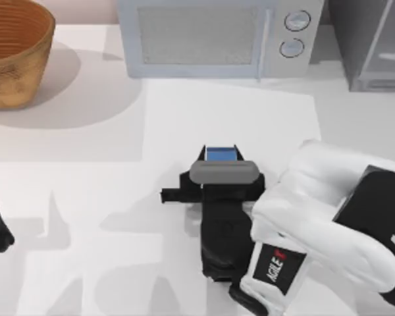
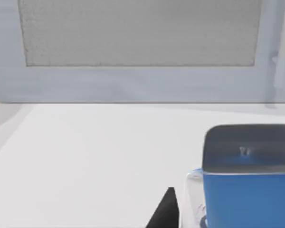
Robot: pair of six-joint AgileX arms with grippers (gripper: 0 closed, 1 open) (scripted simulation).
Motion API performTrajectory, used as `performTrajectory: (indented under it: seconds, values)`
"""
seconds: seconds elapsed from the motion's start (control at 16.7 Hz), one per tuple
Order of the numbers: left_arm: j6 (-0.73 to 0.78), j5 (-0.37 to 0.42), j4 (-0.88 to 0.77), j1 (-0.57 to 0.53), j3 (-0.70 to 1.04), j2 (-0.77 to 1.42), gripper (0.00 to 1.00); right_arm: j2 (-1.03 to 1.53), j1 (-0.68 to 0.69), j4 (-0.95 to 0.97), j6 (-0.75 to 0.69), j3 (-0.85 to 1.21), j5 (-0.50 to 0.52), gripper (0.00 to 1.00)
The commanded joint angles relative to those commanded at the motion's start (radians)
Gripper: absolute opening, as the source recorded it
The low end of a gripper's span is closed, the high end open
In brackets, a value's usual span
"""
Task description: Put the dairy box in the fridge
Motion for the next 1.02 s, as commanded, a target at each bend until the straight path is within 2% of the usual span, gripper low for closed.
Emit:
performTrajectory:
  seconds: [0.54, 1.02]
  values:
    - [0.000, 0.000, 0.000, 0.000, 0.000, 0.000, 1.00, -0.016, 0.004, -0.015, 0.001, -0.003, -0.002, 0.00]
    - [0.000, 0.000, 0.000, 0.000, 0.000, 0.000, 1.00, -0.395, 0.003, -0.353, 0.007, -0.043, -0.006, 0.00]
